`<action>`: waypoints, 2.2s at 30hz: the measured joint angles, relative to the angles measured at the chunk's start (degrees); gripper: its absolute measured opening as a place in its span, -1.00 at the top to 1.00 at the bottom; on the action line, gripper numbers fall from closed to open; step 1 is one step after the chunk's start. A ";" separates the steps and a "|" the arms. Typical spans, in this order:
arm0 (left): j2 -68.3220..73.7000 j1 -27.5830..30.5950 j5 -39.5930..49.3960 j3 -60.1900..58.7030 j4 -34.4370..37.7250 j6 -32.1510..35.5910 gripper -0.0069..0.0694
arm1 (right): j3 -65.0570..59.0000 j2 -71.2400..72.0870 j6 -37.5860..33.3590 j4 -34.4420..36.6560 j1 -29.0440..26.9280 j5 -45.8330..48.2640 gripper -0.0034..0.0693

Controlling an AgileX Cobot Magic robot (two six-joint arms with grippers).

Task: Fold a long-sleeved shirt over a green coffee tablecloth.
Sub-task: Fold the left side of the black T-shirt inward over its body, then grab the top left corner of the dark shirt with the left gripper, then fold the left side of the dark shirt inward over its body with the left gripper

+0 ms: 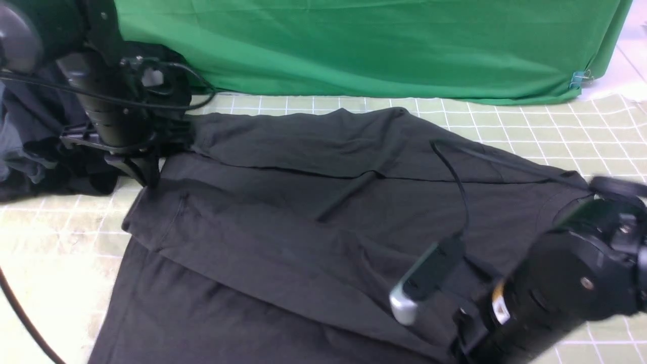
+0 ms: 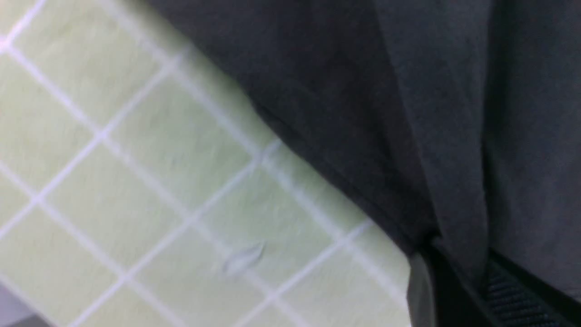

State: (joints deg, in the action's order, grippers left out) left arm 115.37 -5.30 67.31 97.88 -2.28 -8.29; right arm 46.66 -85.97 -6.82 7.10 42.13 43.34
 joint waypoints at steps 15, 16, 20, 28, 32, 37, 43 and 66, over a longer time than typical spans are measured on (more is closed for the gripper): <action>0.00 -1.45 1.64 -2.54 -1.63 -0.72 0.80 | -4.03 4.29 0.00 4.09 0.00 2.92 0.59; 0.00 -1.45 0.77 -2.54 -1.64 -0.66 0.80 | -4.09 4.29 0.00 4.09 0.00 3.78 0.43; 0.00 -1.45 0.36 -2.54 -1.68 0.65 0.78 | -4.09 4.57 0.00 4.09 0.00 5.08 0.02; 0.00 -1.50 1.18 -2.54 -4.05 2.70 0.18 | -4.09 10.29 0.00 3.01 0.00 6.07 -0.29; 0.00 -1.50 -1.75 -0.69 -5.06 0.67 -0.28 | -3.79 14.80 0.47 2.41 0.00 5.90 -0.29; 2.23 -0.90 -9.94 6.19 -1.82 -0.93 -0.40 | -1.16 18.78 3.22 2.19 0.00 5.90 -0.29; 14.26 -0.08 -7.38 18.10 2.59 -4.12 -0.31 | 1.56 19.65 4.15 2.02 0.00 5.65 -0.29; 23.71 -0.01 0.44 32.20 7.10 -11.55 0.77 | 1.69 19.65 4.33 0.90 0.00 5.65 -0.29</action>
State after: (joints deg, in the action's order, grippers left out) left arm 139.08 -5.31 67.75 130.08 4.83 -19.84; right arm 48.35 -66.33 -2.48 8.00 42.13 48.99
